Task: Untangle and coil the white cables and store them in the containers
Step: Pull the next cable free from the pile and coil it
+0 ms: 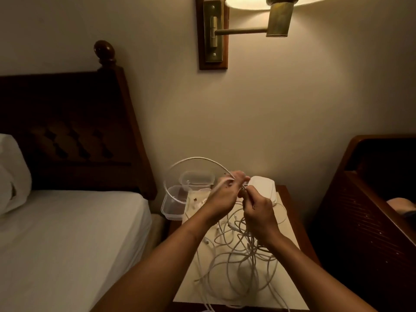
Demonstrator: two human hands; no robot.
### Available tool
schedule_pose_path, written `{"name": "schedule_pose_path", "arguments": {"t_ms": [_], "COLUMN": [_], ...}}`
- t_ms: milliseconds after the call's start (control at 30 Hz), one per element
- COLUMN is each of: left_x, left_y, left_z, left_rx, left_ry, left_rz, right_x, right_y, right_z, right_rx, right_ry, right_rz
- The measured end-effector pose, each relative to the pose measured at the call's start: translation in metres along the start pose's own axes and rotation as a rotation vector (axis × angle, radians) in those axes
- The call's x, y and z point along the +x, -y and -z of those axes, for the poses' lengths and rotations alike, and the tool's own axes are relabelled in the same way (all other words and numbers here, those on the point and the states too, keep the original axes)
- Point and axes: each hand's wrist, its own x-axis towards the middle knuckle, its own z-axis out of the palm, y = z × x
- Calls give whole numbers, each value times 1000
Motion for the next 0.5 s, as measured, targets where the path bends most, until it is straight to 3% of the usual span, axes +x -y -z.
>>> {"name": "schedule_pose_path", "arguments": {"t_ms": [133,367,500], "left_x": [10,8,-4], "left_y": [-17,-74,-72], "left_z": [-12,14,45], "left_rx": [-143,-692,-439], "left_ry": [-24,-98,-139], "left_rz": [13,-164,-239], "right_x": [-5,-47,-44], "right_y": [2,-41,-57], "right_z": [-3,-4,7], "right_rx": [20,-358,-395], "right_ry": [-62,29,40], "right_rz": [45,54,19]}}
